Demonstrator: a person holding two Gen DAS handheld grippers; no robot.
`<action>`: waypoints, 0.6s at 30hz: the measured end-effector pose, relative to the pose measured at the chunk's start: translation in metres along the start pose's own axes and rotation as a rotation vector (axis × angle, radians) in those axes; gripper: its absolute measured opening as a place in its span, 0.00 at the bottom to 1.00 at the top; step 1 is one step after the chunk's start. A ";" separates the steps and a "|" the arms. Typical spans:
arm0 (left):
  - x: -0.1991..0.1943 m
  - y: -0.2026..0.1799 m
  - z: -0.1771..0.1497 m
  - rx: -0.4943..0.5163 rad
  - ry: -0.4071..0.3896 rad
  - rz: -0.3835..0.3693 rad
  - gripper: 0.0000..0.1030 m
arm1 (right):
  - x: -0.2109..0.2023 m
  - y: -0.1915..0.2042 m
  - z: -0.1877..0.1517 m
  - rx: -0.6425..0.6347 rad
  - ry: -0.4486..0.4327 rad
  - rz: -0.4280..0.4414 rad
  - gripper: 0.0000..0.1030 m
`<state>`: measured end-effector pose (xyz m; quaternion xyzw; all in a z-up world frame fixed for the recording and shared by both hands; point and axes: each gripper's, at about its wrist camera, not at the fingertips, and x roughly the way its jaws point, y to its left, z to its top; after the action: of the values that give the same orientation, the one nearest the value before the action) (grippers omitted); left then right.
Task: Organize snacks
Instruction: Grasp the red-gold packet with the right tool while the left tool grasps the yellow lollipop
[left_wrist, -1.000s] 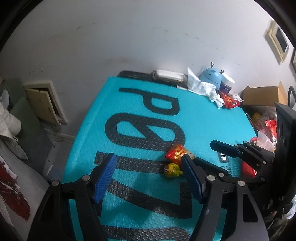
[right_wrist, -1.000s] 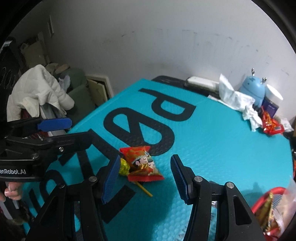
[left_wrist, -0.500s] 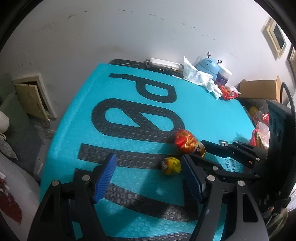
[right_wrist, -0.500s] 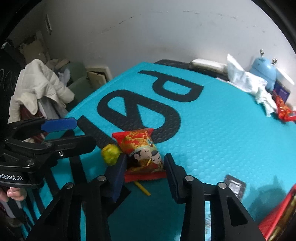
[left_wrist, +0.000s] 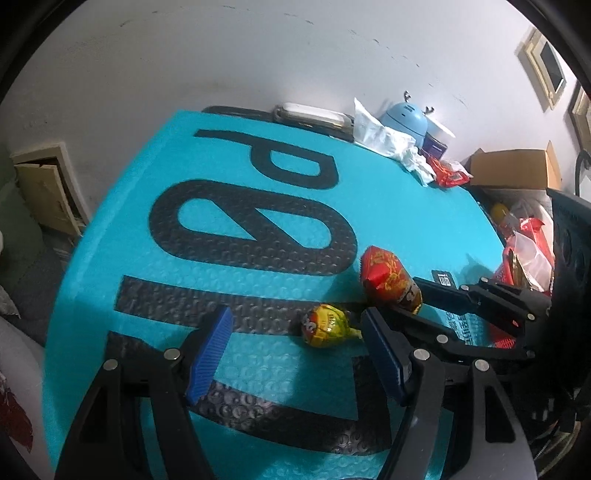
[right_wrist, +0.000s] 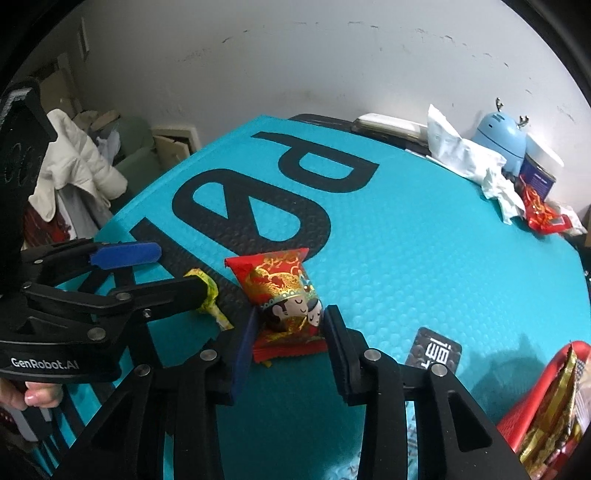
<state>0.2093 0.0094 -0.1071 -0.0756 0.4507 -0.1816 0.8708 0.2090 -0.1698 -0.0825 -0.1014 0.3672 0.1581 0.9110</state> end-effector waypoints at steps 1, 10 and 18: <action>0.001 0.000 0.000 0.000 0.001 -0.009 0.69 | 0.001 -0.001 0.000 0.001 0.005 -0.002 0.37; 0.007 -0.010 -0.004 0.054 0.007 -0.070 0.29 | 0.004 0.007 -0.004 -0.051 0.011 -0.043 0.39; -0.002 -0.015 -0.011 0.047 0.009 -0.042 0.27 | -0.009 0.005 -0.013 -0.028 0.013 -0.053 0.37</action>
<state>0.1954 -0.0031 -0.1080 -0.0637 0.4484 -0.2107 0.8663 0.1932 -0.1705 -0.0858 -0.1250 0.3682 0.1386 0.9108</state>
